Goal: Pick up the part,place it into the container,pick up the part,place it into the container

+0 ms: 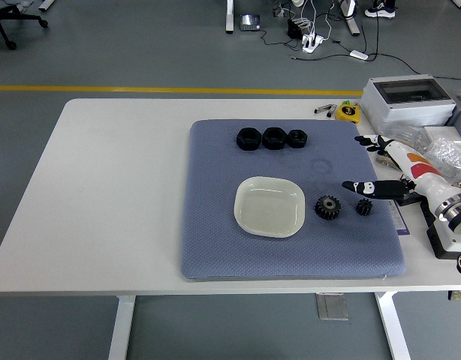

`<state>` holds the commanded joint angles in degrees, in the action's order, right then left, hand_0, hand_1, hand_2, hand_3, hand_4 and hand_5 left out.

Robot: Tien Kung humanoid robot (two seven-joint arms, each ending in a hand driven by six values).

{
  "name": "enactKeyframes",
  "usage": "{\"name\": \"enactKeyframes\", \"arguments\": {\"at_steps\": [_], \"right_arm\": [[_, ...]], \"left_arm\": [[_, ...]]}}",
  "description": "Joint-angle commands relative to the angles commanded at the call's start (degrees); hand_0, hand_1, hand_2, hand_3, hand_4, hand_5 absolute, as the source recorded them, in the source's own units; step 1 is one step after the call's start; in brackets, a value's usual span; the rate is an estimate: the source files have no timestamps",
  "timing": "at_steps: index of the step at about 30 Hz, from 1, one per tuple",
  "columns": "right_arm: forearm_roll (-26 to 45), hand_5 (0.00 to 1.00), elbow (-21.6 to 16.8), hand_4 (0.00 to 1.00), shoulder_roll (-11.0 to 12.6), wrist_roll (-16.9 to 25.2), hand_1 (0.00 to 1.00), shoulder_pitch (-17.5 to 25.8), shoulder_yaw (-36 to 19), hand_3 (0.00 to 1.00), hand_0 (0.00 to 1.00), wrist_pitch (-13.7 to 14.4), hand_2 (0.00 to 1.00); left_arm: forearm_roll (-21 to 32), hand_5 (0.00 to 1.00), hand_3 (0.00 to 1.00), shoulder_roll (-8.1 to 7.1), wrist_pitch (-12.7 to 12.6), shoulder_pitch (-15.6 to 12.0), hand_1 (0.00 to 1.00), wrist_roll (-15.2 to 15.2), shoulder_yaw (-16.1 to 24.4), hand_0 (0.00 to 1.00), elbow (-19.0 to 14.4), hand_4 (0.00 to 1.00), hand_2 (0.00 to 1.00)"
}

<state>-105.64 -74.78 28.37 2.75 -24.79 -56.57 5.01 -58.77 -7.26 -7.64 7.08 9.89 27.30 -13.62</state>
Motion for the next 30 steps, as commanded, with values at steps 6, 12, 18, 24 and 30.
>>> {"name": "enactKeyframes", "arguments": {"at_steps": [6,12,18,24,30], "right_arm": [[-9.2,0.249,2.2,0.998,0.8,0.2,0.711,-2.5,3.9,0.795,0.691,-1.6,0.765],[-8.5,0.241,6.6,0.998,1.0,0.3,0.678,-5.6,8.8,0.778,0.654,-2.6,0.730],[-6.4,0.245,9.8,0.992,0.6,0.8,0.639,-7.6,11.5,0.700,0.590,-2.3,0.693],[-0.1,0.258,15.1,0.964,-0.5,1.8,0.616,-10.0,14.5,0.645,0.549,0.0,0.668],[1.8,0.267,19.1,0.946,-1.3,2.2,0.608,-11.6,16.7,0.625,0.539,0.6,0.645]], "left_arm": [[-0.5,0.659,0.643,-0.01,0.2,-0.3,0.697,0.0,0.2,0.692,-0.1,0.664,0.734],[-1.2,0.657,0.644,0.39,0.0,-0.5,0.697,0.4,1.8,0.690,0.3,0.663,0.734],[-0.6,0.657,0.643,0.34,0.0,-0.3,0.697,0.3,1.6,0.691,0.3,0.663,0.734],[-0.2,0.660,0.643,0.30,0.0,-0.1,0.697,0.3,1.2,0.690,0.2,0.664,0.734],[0.0,0.658,0.643,0.30,0.0,0.1,0.697,0.2,1.1,0.691,0.2,0.662,0.735]]}}
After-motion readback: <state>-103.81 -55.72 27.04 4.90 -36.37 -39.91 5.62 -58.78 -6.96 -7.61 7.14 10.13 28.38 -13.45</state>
